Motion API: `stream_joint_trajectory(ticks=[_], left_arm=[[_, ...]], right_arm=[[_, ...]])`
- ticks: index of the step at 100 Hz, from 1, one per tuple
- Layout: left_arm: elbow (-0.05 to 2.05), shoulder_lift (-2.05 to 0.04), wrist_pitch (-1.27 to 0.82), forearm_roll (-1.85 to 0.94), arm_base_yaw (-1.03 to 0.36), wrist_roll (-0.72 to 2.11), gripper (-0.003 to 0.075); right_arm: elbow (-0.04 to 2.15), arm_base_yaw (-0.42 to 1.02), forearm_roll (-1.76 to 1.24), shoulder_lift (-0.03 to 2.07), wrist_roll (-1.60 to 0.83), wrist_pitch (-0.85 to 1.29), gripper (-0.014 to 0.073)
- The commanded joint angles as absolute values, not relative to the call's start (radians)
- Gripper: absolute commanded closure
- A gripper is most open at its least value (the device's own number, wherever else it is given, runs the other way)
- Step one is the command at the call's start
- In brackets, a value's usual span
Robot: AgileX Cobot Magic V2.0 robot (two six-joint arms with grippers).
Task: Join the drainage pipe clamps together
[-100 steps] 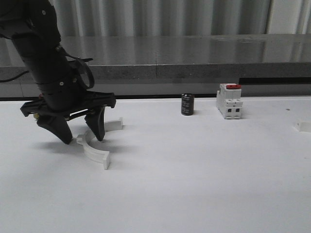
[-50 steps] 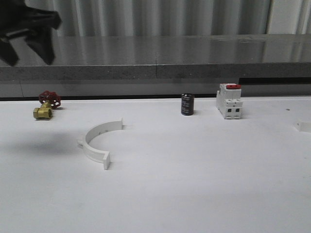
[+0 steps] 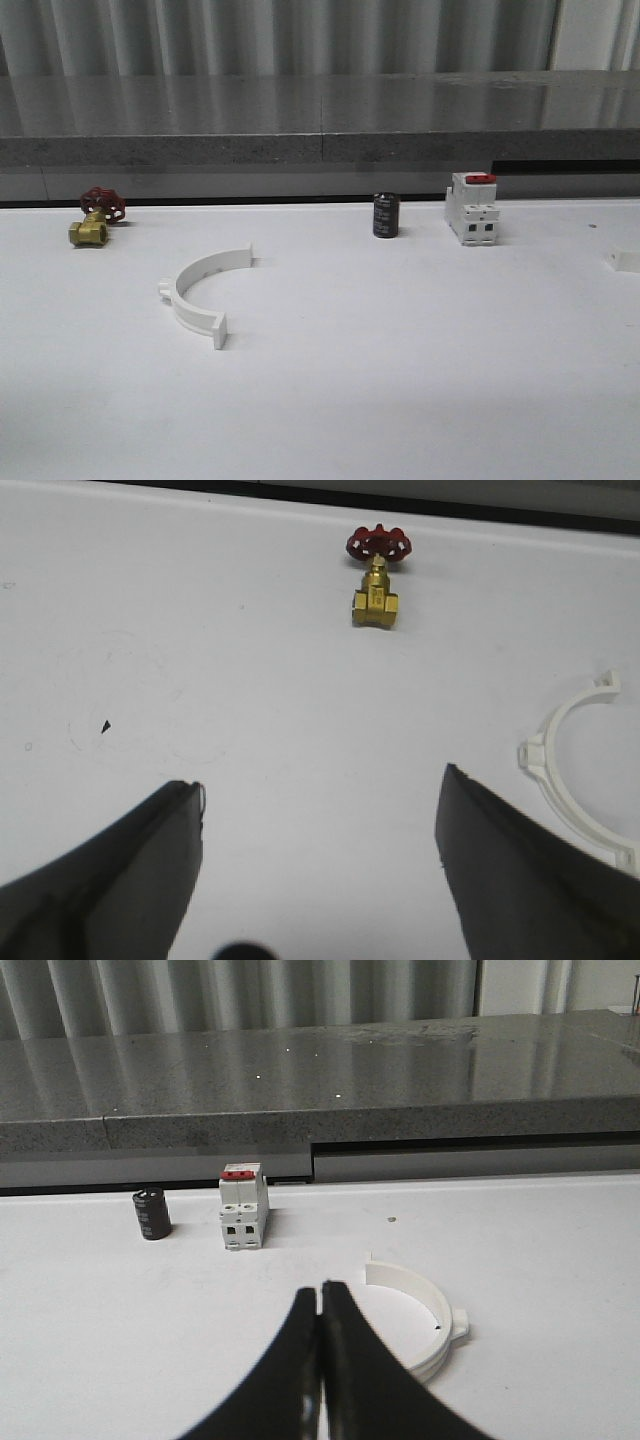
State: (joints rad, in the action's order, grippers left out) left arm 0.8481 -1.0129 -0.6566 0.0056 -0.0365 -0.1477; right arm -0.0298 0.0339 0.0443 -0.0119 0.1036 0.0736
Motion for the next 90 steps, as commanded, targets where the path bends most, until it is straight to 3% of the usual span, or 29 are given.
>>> stream_joint_trajectory(ticks=[1,31,38,45,62,90], left_arm=[[0.81,-0.905,-0.602,-0.006,-0.035,-0.144,0.0228],[0.621,-0.594,-0.622,0.014,-0.035,-0.142,0.0239],[0.591,-0.542,-0.622,0.016,-0.035,-0.142,0.0295],[0.568,-0.501,-0.622,0.016,-0.035,-0.142,0.04],[0.535,-0.459,-0.622,0.018,-0.035,-0.142,0.0736],[0.533,-0.459,-0.624,0.02,-0.035,-0.142,0.0741]], right_arm=[[-0.009,0.031,0.044,-0.029,0.098,-0.011,0.0661],[-0.009,0.031,0.044,-0.029,0.098,-0.019,0.0661],[-0.009,0.031,0.044,-0.029,0.098,-0.019,0.0661],[-0.009,0.031,0.044,-0.029,0.098,-0.018,0.0661],[0.015,0.031,0.044,-0.029,0.098,0.0,0.0661],[0.203,0.031,0.043,0.119,0.098,0.173,0.0661]])
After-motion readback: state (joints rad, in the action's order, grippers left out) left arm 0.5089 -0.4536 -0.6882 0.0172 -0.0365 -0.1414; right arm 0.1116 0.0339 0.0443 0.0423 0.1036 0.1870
